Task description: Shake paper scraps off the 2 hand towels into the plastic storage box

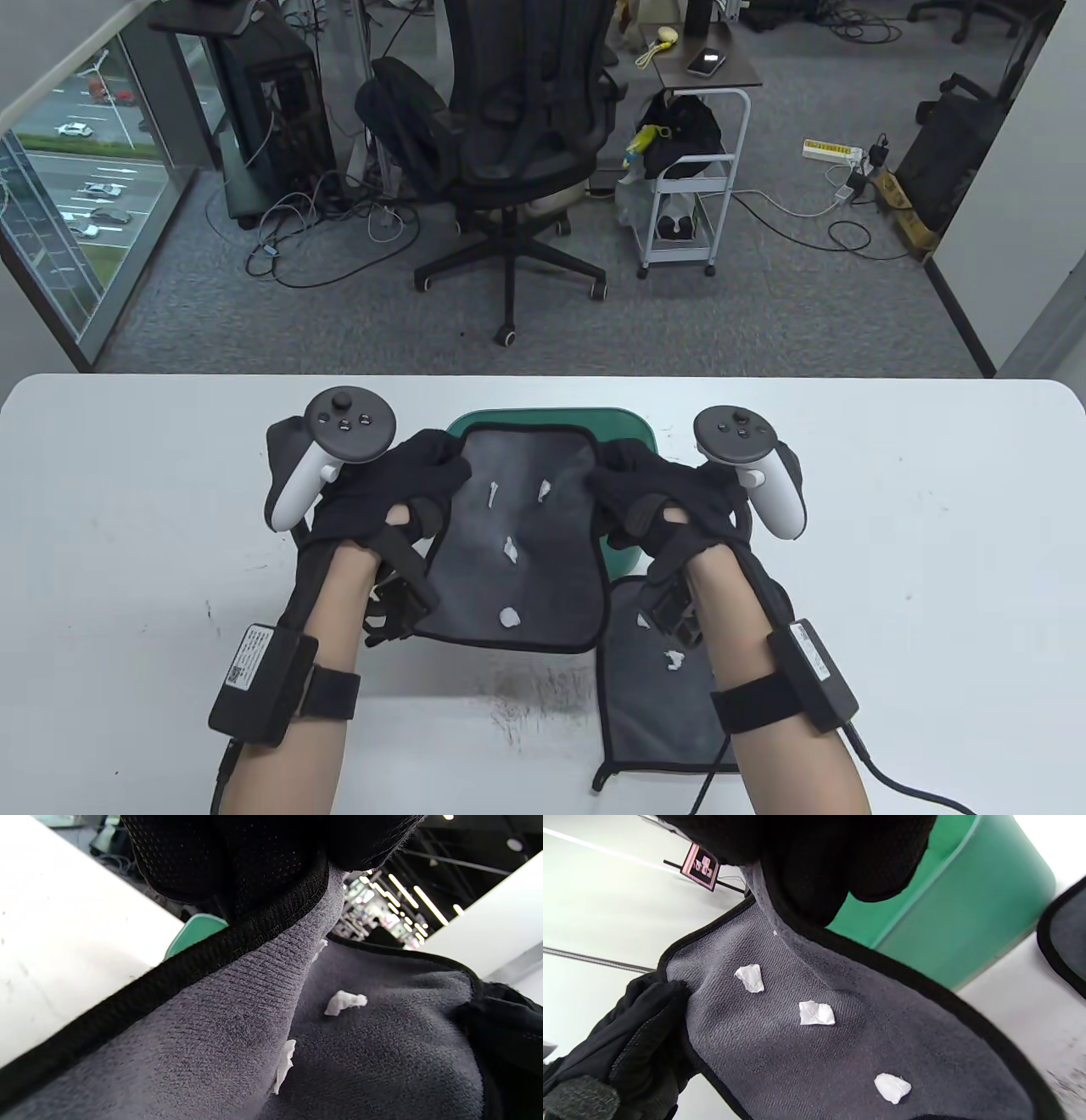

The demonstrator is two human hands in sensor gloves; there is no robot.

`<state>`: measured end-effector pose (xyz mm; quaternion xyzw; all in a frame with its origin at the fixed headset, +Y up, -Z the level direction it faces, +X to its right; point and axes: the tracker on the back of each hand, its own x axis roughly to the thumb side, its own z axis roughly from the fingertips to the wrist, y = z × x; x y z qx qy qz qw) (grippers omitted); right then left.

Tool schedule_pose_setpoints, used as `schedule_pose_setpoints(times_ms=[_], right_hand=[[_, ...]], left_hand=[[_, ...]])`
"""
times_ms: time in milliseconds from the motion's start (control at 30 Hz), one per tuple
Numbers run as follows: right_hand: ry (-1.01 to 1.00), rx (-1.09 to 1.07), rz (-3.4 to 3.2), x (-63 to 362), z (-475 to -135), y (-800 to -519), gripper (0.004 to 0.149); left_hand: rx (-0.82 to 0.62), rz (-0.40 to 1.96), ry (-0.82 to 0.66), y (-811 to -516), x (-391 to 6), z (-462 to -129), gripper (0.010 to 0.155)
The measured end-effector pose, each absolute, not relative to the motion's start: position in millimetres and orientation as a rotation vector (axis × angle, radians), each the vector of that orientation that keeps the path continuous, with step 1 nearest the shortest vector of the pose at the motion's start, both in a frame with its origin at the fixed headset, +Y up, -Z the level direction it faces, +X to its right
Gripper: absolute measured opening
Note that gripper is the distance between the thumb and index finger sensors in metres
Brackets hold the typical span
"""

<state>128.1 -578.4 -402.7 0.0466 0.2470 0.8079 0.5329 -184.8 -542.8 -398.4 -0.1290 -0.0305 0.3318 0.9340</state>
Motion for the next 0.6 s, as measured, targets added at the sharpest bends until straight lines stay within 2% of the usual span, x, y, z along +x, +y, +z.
schedule_pose_setpoints(times_ms=[233, 400, 500, 600], right_hand=[[0.499, 0.039, 1.928, 137.4, -425.8, -548.6, 0.041], [0.364, -0.039, 1.957, 144.7, -438.1, -536.1, 0.041], [0.240, -0.070, 1.922, 149.9, -443.8, -535.3, 0.041], [0.102, -0.047, 1.862, 151.8, -448.6, -542.9, 0.041]], left_hand=[[-0.239, 0.660, -0.034, -520.3, -167.6, -436.4, 0.045], [-0.164, 0.660, -0.006, -507.7, -158.2, -455.7, 0.045], [-0.076, 0.716, 0.001, -504.8, -154.7, -465.1, 0.045], [0.063, 0.790, 0.004, -517.4, -152.7, -471.0, 0.044]])
